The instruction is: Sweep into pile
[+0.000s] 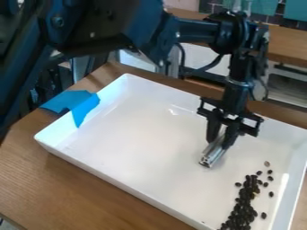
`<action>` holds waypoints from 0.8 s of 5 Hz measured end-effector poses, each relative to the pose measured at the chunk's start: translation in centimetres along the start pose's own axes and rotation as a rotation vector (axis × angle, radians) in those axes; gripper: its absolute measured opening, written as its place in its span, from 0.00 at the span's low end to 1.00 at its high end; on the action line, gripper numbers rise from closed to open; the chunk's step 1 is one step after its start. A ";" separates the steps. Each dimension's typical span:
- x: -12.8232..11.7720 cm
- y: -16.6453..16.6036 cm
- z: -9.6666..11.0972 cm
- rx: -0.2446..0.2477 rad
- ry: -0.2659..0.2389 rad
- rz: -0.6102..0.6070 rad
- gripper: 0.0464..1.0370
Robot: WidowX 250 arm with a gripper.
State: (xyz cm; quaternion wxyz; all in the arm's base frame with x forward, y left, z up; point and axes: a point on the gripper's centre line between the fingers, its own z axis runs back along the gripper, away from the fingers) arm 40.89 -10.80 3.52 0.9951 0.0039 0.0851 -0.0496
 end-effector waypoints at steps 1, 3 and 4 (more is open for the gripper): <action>-0.4 -1.4 -0.2 -0.008 0.008 -0.036 0.29; -1.8 -3.3 -0.9 -0.022 0.013 -0.168 0.29; -2.4 -3.7 -0.9 -0.029 0.006 -0.202 0.29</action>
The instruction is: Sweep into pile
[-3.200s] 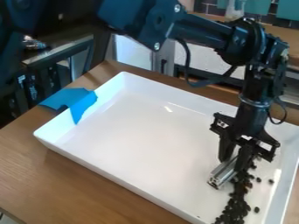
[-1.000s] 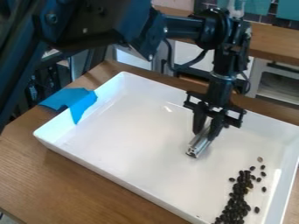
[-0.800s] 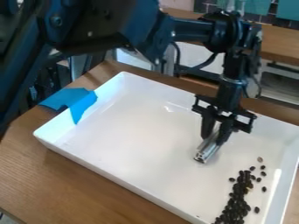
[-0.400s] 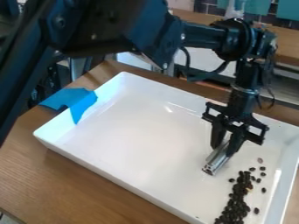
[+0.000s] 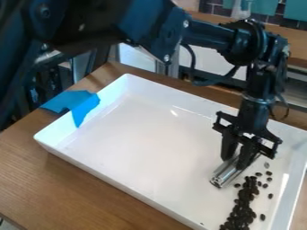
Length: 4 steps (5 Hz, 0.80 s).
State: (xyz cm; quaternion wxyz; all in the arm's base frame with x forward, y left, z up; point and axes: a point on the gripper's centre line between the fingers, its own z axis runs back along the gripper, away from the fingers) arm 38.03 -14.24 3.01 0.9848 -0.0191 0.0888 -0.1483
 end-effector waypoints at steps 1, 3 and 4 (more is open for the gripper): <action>-0.8 1.7 1.5 -0.057 -0.019 0.012 0.29; -3.6 10.5 6.4 -0.115 -0.087 0.136 0.29; -4.8 14.1 5.8 -0.040 -0.062 0.177 0.29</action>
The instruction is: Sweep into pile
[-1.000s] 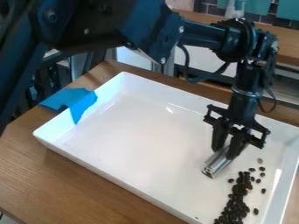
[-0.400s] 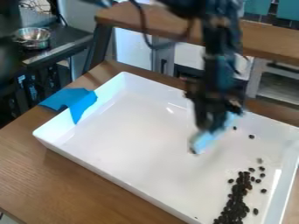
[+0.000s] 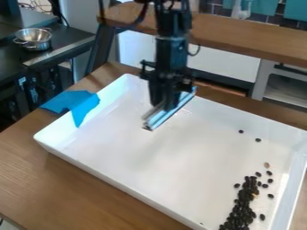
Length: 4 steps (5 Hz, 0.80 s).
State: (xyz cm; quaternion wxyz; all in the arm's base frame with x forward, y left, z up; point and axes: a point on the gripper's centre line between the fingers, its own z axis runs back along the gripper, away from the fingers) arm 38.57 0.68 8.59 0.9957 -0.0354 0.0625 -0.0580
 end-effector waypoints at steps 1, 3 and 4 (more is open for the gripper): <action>-1.1 4.7 -0.6 0.065 0.008 0.066 0.29; -2.9 9.6 -2.7 0.146 0.017 0.122 0.35; -3.7 10.3 -3.5 0.188 0.058 0.185 0.68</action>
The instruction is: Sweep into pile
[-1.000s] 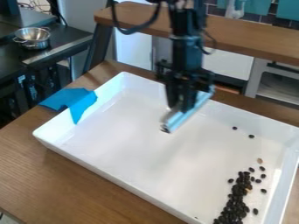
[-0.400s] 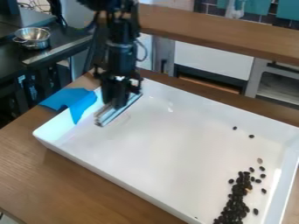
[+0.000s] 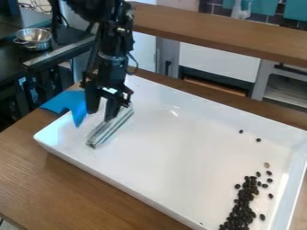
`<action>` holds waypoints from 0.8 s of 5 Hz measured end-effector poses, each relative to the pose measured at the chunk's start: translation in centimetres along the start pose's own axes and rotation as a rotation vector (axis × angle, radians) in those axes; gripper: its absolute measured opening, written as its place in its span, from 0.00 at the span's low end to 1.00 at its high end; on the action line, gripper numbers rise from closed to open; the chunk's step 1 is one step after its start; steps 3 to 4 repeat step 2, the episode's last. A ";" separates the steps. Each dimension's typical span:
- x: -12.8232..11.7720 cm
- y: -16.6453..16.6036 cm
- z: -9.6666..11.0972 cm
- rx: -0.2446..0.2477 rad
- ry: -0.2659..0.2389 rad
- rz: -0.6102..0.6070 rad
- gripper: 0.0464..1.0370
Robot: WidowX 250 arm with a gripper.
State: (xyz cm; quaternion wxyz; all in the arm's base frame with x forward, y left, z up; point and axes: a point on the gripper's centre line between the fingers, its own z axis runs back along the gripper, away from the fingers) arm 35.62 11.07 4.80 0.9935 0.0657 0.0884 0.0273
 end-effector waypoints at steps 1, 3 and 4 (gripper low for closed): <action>-0.2 -0.4 -0.7 -0.010 0.003 -0.020 0.93; -0.3 -0.9 -0.4 -0.050 -0.016 -0.032 0.97; -0.3 -0.9 -0.4 -0.050 -0.016 -0.032 0.97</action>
